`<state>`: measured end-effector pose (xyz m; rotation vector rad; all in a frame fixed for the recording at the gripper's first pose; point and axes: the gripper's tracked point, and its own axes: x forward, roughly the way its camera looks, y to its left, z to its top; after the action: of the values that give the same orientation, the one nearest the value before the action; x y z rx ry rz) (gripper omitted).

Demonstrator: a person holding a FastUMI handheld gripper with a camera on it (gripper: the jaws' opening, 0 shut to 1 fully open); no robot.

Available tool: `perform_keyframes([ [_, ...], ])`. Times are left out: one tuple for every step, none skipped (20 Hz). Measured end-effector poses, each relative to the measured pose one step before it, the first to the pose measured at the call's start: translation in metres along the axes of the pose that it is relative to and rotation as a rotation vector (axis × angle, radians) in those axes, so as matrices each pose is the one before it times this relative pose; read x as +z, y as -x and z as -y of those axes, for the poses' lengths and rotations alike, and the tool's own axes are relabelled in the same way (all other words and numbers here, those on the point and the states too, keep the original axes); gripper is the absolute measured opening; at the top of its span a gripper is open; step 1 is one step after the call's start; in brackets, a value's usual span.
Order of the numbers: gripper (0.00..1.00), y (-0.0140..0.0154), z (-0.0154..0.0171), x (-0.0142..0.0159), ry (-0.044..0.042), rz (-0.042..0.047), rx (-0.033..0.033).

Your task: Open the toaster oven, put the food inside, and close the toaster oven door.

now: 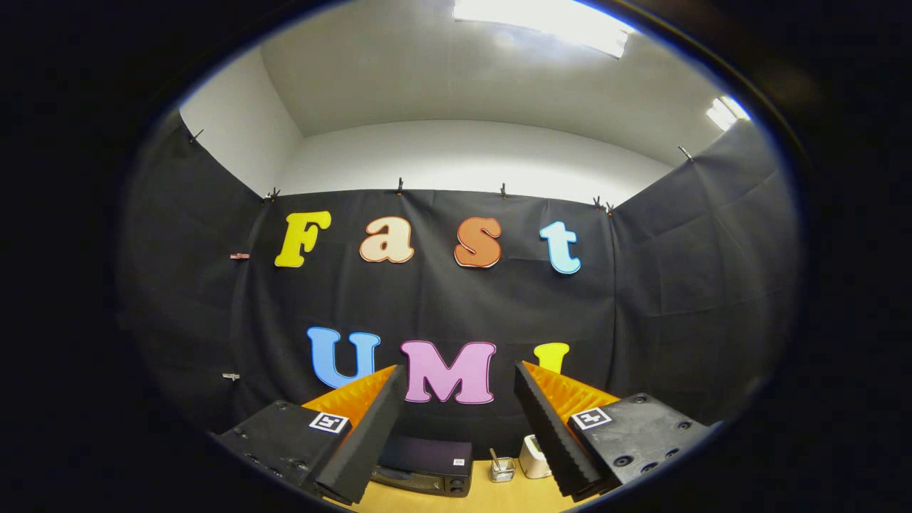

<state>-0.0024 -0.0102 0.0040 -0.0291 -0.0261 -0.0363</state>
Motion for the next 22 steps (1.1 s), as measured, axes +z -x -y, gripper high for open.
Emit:
perform_keyframes([
  [0.97,0.00040,-0.00075,0.00082,-0.00048,0.00042,0.00059],
  [0.97,0.00014,-0.00102,0.00020,-0.00224,0.00109,0.00208],
  [0.97,-0.00065,-0.00065,-0.00020,-0.00157,-0.00051,0.00227],
  [0.97,0.00034,0.00016,-0.00047,0.00161,-0.00072,-0.00116],
  [0.97,0.00029,0.00205,0.00039,0.00534,0.00218,-0.00627],
  [0.97,-0.00060,0.00222,0.00099,0.00841,0.00313,-0.00595],
  [0.97,-0.00062,0.00098,-0.00072,0.00760,0.00061,-0.00455],
  [0.97,-0.00051,0.00014,-0.00047,0.00434,-0.00131,-0.00271],
  [0.97,0.00035,-0.00011,-0.00078,0.00067,-0.00054,-0.00006],
  [0.97,0.00070,0.00000,-0.00050,-0.00134,-0.00262,0.00177],
  [0.97,-0.00062,-0.00129,-0.00087,-0.00055,-0.00283,0.00238],
  [0.97,0.00045,0.00048,-0.00085,0.00092,-0.00314,0.00058],
  [0.97,0.00044,0.00043,-0.00039,0.00153,-0.00117,0.00032],
  [0.97,-0.00040,0.00026,0.00037,-0.00030,0.00077,-0.00025],
  [0.97,-0.00010,-0.00064,-0.00013,-0.00314,0.00107,0.00039],
  [0.97,-0.00092,-0.00181,0.00038,-0.00323,0.00520,0.00193],
  [0.97,-0.00163,-0.00147,0.00086,-0.00339,0.00493,0.00062],
  [0.97,-0.00074,-0.00237,-0.00196,-0.00172,-0.00152,0.00296],
  [0.97,0.00010,-0.00303,-0.00359,0.00503,-0.00617,0.00420],
  [0.97,-0.00125,-0.00349,-0.00407,0.01374,-0.00902,0.00331],
  [0.97,-0.00131,-0.00102,-0.00362,0.01653,-0.00686,-0.00545],
  [0.97,-0.00223,0.00074,-0.00422,0.01544,-0.00709,-0.01233],
])
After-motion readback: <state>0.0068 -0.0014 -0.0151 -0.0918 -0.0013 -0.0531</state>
